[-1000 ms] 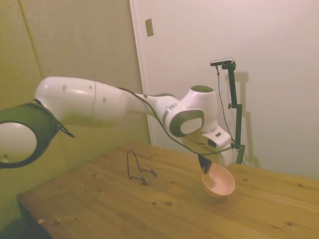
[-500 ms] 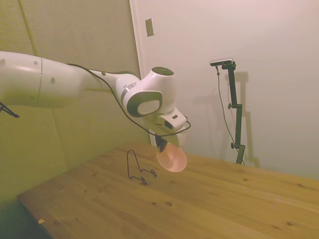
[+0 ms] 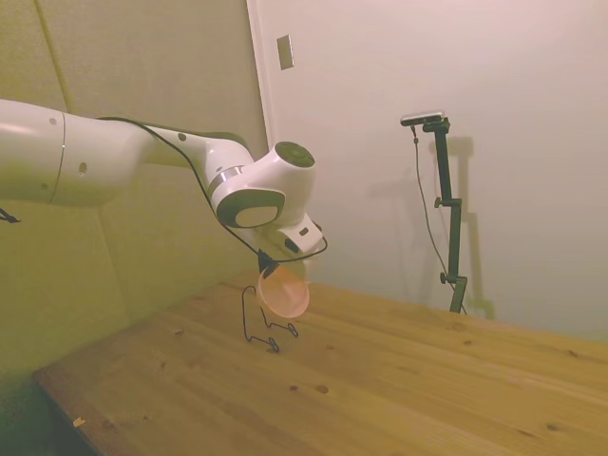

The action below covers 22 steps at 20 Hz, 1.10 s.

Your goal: Load the bowl

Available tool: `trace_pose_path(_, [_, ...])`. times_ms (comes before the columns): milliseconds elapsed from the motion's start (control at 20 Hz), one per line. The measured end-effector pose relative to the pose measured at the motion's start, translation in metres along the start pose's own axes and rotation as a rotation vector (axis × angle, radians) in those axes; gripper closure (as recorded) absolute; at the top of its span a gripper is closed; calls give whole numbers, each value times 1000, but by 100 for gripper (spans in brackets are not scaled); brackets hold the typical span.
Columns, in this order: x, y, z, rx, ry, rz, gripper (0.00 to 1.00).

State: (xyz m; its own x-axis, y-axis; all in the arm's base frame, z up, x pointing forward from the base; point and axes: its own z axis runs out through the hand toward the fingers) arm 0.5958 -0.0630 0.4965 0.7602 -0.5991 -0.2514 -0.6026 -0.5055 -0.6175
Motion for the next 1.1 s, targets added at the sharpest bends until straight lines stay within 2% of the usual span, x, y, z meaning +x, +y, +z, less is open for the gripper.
trace_pose_path(150, [-4, 5, 16, 94, -99, -45, 100])
trace_pose_path(450, [0, 18, 22, 141, -110, -70, 100])
trace_pose_path(750, [3, 32, 36, 226, -100, -84, 100])
trace_pose_path(1100, [6, 28, 65, 265, -110, -76, 100])
